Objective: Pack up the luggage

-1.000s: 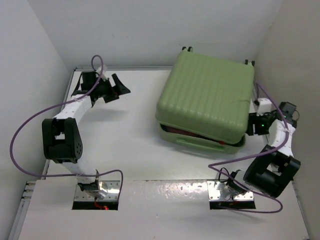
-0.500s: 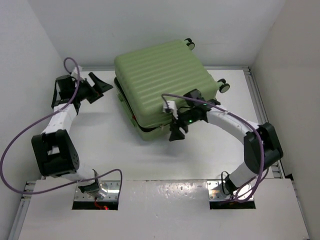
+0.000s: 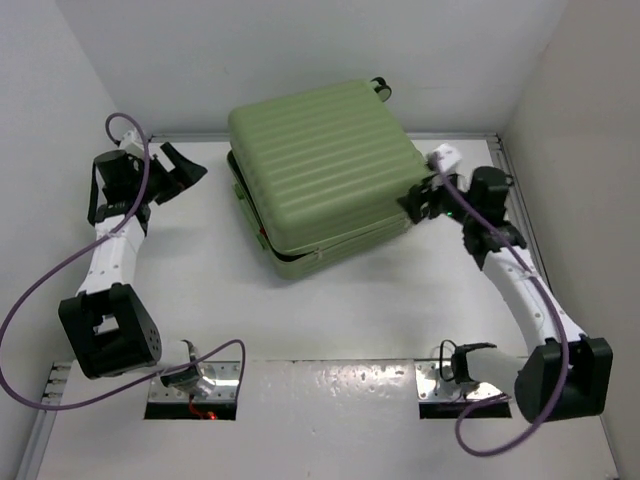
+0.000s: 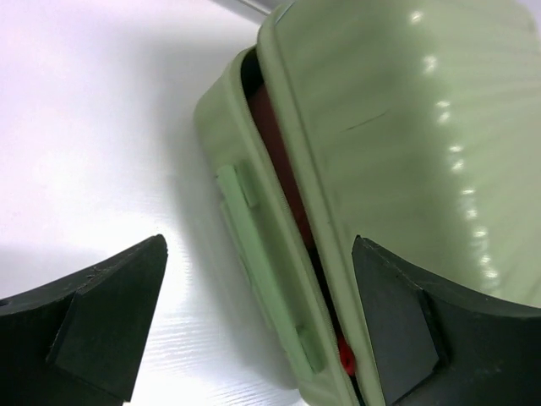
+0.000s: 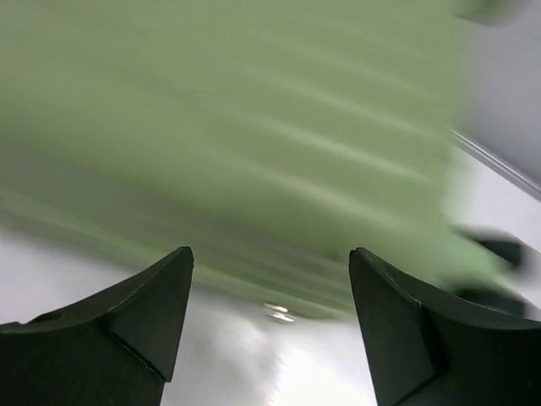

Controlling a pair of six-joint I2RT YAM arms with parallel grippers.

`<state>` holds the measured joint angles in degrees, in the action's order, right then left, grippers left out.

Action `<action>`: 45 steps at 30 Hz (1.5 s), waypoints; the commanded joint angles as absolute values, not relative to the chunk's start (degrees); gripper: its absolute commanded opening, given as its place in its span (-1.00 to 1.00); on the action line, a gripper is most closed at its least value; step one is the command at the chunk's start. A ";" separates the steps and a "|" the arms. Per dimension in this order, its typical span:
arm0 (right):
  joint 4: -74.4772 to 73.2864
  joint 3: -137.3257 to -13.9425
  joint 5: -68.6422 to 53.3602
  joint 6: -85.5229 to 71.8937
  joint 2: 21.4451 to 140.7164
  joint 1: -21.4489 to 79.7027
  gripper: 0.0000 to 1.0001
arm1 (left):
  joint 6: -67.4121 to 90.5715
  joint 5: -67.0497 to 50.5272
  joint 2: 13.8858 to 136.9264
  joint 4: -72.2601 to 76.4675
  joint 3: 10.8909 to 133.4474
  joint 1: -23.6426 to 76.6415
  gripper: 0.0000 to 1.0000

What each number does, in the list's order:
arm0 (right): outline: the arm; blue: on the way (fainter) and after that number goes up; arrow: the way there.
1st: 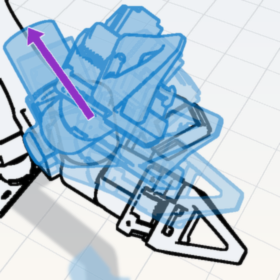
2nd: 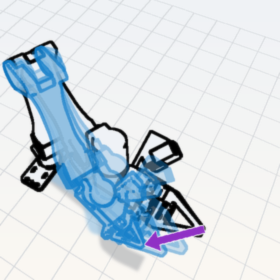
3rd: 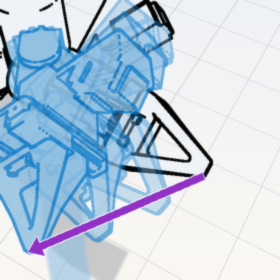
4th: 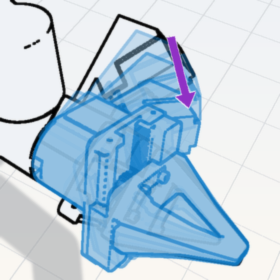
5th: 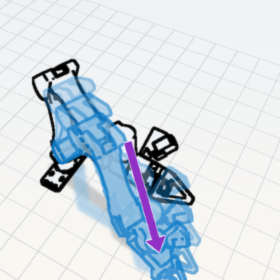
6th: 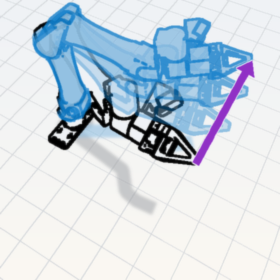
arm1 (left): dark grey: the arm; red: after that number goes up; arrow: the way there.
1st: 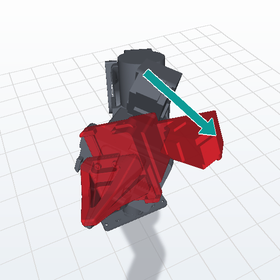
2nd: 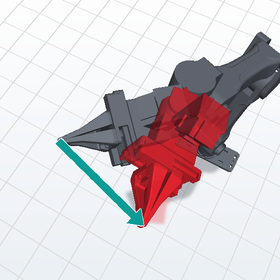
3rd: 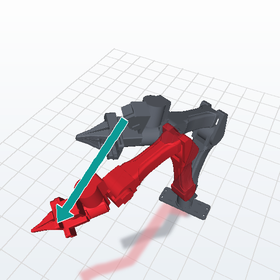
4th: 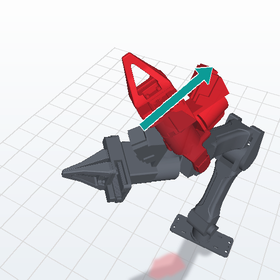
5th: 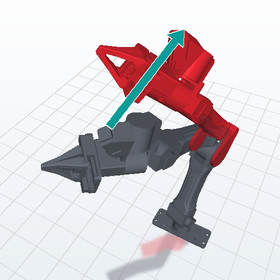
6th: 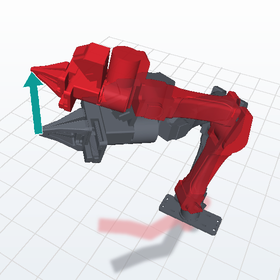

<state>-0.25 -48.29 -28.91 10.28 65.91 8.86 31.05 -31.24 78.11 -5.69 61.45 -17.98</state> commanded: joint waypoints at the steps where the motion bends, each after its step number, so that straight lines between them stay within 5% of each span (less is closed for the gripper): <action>1: 8.95 -45.88 -22.33 -1.28 65.65 0.37 0.48 | 28.03 -25.85 77.70 -7.65 61.70 -17.05 0.91; 11: 18.62 -51.67 0.27 -14.13 80.84 -14.58 0.02 | 29.27 -17.49 80.50 -7.12 59.58 -16.44 0.91; 15: 23.20 -58.25 -21.58 -25.38 91.83 -19.69 -0.10 | 31.02 -21.35 84.37 -7.12 60.21 -16.44 0.87; 26: 29.00 -72.33 -49.30 -43.24 118.90 -14.25 -0.10 | 36.99 -31.29 92.46 -0.18 60.29 -16.44 0.82; 37: 38.73 -68.47 -59.56 -54.92 122.01 -2.20 -0.12 | 38.41 -33.23 97.12 0.53 64.07 -17.58 0.82; 45: 50.89 -50.38 -63.55 -60.30 112.77 11.07 -0.15 | 38.41 -31.82 101.94 -2.72 69.34 -18.98 0.82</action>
<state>45.04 -55.31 -46.96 -57.30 118.24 -2.48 38.09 -32.05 99.81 -2.61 66.06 -18.50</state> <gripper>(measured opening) 0.424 0.908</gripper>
